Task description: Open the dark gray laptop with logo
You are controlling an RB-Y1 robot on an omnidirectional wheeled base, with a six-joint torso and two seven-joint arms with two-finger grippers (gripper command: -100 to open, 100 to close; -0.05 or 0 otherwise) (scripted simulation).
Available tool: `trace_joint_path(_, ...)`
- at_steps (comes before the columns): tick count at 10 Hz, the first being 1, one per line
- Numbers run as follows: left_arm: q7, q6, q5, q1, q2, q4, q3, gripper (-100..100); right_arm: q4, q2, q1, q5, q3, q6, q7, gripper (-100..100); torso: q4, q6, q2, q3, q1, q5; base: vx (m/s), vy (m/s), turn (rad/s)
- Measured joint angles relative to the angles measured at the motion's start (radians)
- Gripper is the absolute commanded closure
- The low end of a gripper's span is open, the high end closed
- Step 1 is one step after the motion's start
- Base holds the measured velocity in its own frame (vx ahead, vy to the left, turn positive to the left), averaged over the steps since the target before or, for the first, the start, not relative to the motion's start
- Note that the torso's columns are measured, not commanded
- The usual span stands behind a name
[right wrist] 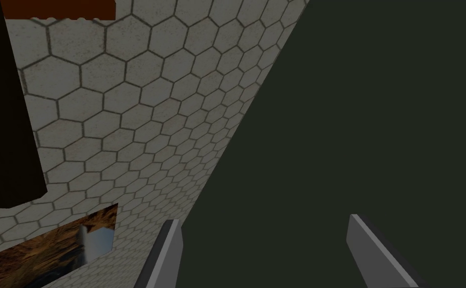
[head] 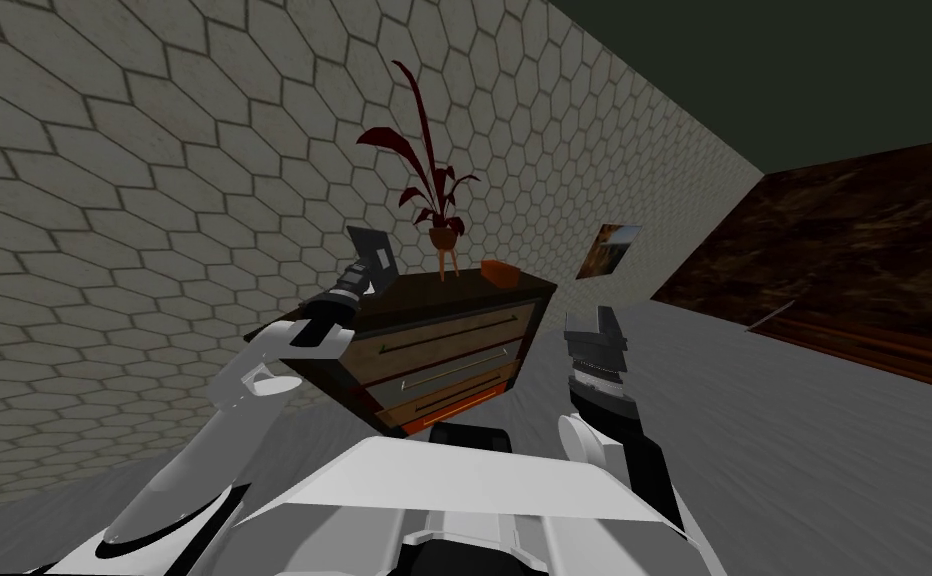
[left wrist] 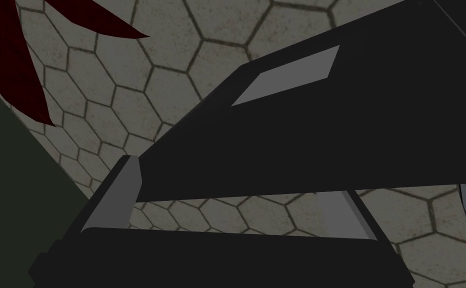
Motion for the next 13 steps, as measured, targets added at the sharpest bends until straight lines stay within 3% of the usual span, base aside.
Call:
trace_joint_path(1, 0.004, 0.018, 0.007, -0.001, 0.012, -0.011, 0.004, -100, 0.000, 0.000, 0.000, 0.000, 0.000, 0.000, 0.000, 0, -0.001, 0.000, -0.002, -0.002, 0.001, 0.000, 0.036, 0.020, -0.004)
trace_joint_path(2, 0.004, 0.022, 0.008, -0.001, 0.014, -0.012, 0.004, 100, 0.000, 0.000, 0.000, 0.000, 0.000, 0.000, 0.000, 0, -0.001, 0.000, -0.002, -0.001, 0.001, 0.001, -0.065, -0.024, 0.020)
trace_joint_path(4, -0.007, -0.020, -0.018, -0.002, -0.016, 0.010, 0.005, 100, 0.000, 0.000, 0.000, 0.000, 0.000, 0.000, 0.000, 0, -0.003, 0.000, 0.008, 0.003, -0.003, 0.006, -0.047, -0.025, 0.016)
trace_joint_path(6, 0.001, -0.021, -0.014, -0.015, -0.035, 0.015, 0.010, 100, 0.000, 0.000, 0.000, 0.000, 0.000, 0.000, 0.000, 0, 0.000, 0.000, 0.000, 0.000, 0.001, 0.002, 0.013, -0.007, 0.058)
trace_joint_path(13, 0.117, -0.004, 0.058, -0.082, -0.150, 0.032, 0.078, 100, 0.000, 0.000, 0.000, 0.000, 0.000, 0.000, 0.000, 0, -0.003, 0.002, -0.009, -0.006, 0.002, 0.002, 0.013, -0.004, 0.043)
